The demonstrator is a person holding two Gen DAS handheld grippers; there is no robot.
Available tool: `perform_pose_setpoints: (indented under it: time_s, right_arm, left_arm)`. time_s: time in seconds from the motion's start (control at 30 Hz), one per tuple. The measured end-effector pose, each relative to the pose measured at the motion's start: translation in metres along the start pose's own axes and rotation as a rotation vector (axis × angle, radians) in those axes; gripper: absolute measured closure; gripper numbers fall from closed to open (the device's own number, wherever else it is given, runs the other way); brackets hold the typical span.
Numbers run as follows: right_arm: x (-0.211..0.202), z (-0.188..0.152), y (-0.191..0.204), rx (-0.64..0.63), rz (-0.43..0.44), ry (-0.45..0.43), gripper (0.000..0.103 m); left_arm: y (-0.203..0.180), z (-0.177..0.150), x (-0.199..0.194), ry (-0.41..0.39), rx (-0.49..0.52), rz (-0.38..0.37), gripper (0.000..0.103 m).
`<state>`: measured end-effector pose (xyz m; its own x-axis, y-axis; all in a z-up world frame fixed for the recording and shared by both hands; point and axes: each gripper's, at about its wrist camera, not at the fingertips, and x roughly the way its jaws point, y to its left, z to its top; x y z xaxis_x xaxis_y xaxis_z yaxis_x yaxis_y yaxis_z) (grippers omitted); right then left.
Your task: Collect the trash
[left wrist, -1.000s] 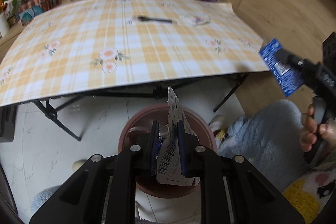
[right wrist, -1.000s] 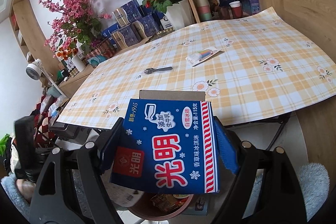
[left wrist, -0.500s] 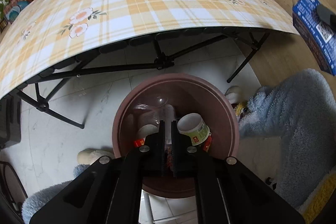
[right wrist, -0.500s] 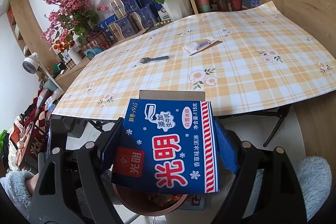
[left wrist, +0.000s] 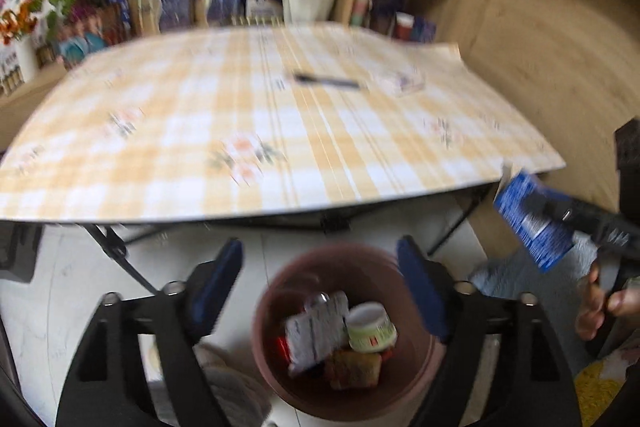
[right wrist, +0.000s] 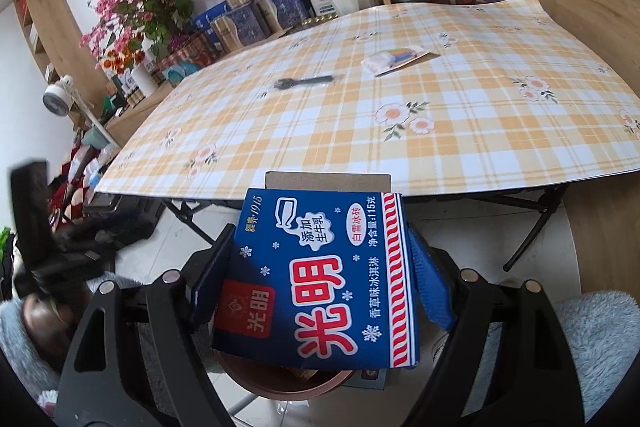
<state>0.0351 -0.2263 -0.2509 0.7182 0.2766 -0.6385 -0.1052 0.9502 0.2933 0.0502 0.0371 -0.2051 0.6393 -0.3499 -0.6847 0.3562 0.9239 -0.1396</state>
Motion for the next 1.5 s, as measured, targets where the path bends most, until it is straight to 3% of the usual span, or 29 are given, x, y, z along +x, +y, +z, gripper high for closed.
perform_pose_setpoints:
  time_s: [0.17,0.3,0.53,0.63,0.8,0.9,1.2,1.5]
  right_arm:
    - [0.021,-0.011,0.013,-0.049,-0.003,0.05,0.023]
    - [0.041,-0.019,0.028,-0.108,-0.009,0.096,0.023]
    - [0.065,-0.032,0.045,-0.166,-0.022,0.185,0.023]
    - [0.067,-0.035,0.05,-0.179,-0.011,0.197,0.023]
    - [0.064,-0.035,0.053,-0.177,0.025,0.193,0.021]
    - [0.058,-0.033,0.054,-0.173,0.041,0.168,0.007]
    - [0.042,-0.016,0.024,-0.074,-0.013,0.085,0.006]
    - [0.022,-0.007,-0.013,0.012,-0.082,-0.003,0.006]
  left_arm:
    - [0.007,0.002,-0.025,-0.092,0.041,0.071,0.007]
    - [0.016,-0.007,-0.037,-0.147,0.023,0.1,0.006]
    - [0.034,-0.011,-0.032,-0.152,-0.107,0.12,0.006]
    - [0.035,-0.012,-0.034,-0.16,-0.108,0.093,0.006]
    - [0.034,-0.013,-0.028,-0.135,-0.104,0.087,0.006]
    - [0.035,-0.014,-0.026,-0.126,-0.107,0.088,0.006]
    - [0.038,-0.016,-0.026,-0.121,-0.109,0.104,0.006]
    - [0.049,-0.018,-0.027,-0.116,-0.173,0.12,0.006]
